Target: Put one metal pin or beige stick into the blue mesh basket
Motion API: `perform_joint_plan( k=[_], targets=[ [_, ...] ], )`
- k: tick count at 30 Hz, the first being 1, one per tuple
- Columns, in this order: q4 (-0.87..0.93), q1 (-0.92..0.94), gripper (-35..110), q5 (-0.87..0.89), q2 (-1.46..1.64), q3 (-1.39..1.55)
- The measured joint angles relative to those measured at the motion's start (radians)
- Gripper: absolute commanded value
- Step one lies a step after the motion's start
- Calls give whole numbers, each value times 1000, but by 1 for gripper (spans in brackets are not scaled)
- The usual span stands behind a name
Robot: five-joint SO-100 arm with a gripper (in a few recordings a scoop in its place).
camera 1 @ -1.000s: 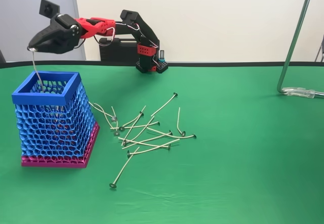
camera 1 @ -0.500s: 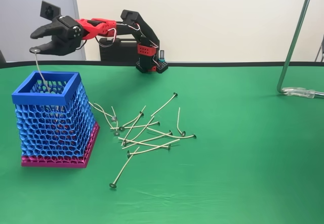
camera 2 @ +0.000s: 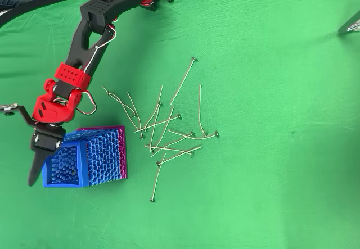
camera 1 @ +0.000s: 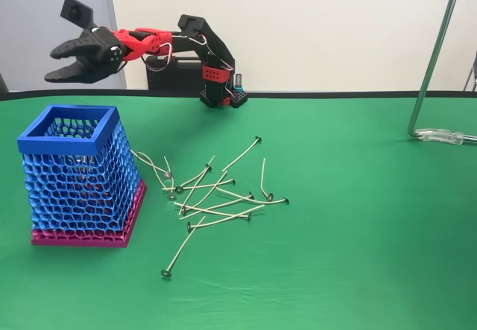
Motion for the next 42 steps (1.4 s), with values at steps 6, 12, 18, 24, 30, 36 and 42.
perform_joint_plan(
  k=[6, 12, 18, 24, 30, 36, 42],
  targets=[
    [-20, -18, 25, -51, 123, 114],
    [37, -55, 23, 54, 387, 337],
    [43, -114, 17, 160, 657, 647],
    [43, -176, 13, 233, 922, 979],
    [43, -207, 7, 288, 1144, 1244],
    [49, -256, 0, 319, 1371, 1470],
    [81, -308, 0, 364, 1569, 1709]
  ],
)
